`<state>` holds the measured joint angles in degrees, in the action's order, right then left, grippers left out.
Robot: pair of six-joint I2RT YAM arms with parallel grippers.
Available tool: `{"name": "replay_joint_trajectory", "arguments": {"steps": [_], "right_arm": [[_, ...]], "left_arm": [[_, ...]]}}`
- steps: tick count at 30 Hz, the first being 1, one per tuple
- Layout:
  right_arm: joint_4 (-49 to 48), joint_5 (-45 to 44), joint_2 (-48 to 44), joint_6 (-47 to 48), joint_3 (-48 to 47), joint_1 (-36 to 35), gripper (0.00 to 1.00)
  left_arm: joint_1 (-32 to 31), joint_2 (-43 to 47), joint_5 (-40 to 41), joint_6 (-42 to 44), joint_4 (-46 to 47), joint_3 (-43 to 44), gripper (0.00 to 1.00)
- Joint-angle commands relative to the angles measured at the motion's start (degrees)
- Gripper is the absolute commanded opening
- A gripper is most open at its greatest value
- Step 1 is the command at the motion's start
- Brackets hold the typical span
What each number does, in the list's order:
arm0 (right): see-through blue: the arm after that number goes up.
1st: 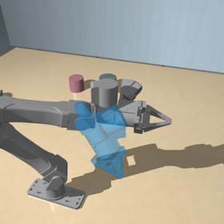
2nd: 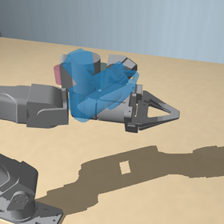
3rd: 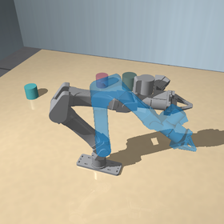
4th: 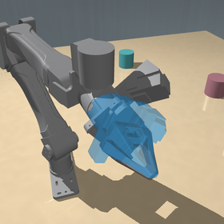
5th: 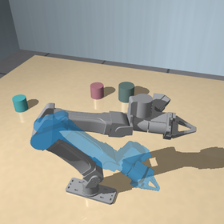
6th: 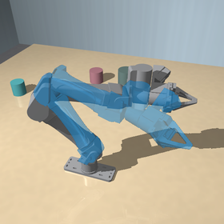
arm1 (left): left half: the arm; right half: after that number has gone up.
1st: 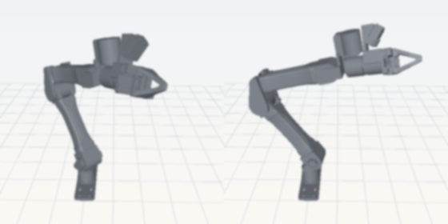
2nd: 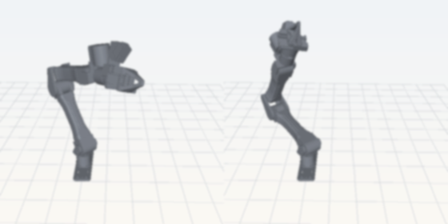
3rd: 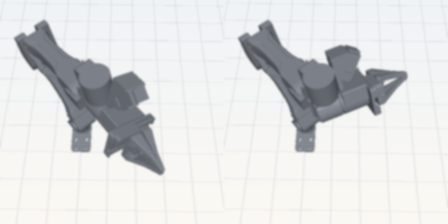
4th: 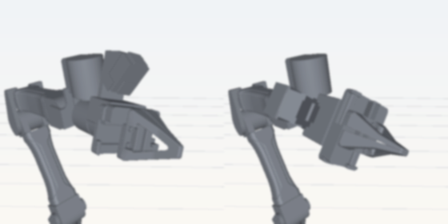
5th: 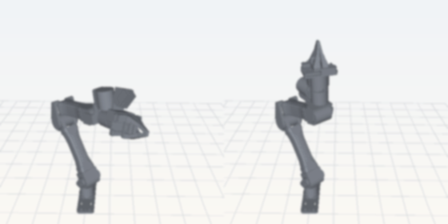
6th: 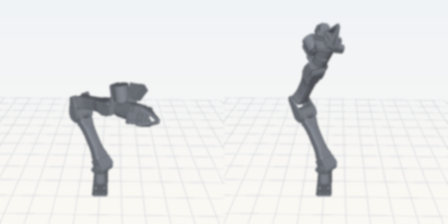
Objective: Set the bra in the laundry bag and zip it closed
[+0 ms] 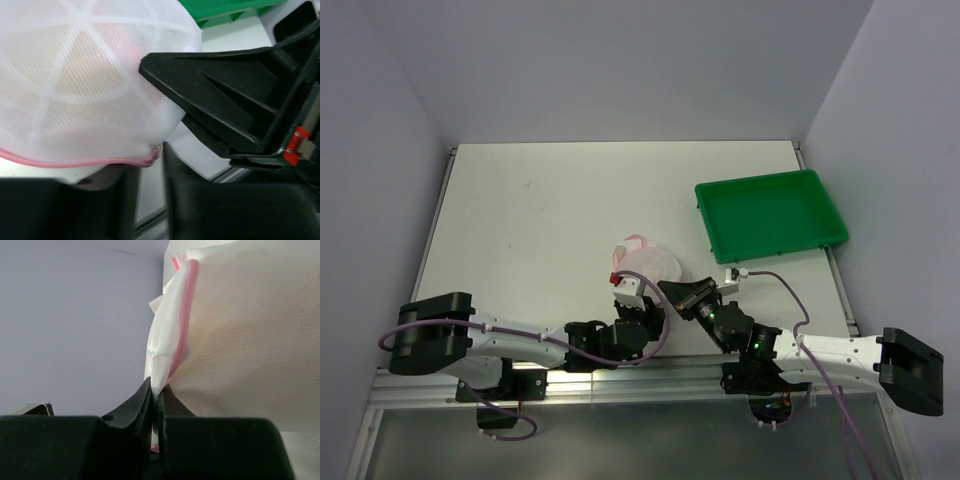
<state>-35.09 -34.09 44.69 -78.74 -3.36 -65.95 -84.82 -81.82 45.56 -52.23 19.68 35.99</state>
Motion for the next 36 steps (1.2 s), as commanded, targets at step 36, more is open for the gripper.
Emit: {"name": "replay_joint_trajectory", "arguments": {"steps": [36], "right_arm": [[11.89, 26.17, 0.83, 18.26, -9.91, 15.33, 0.00]], "left_arm": [[-0.43, 21.79, 5.33, -0.70, -12.57, -14.02, 0.00]]}}
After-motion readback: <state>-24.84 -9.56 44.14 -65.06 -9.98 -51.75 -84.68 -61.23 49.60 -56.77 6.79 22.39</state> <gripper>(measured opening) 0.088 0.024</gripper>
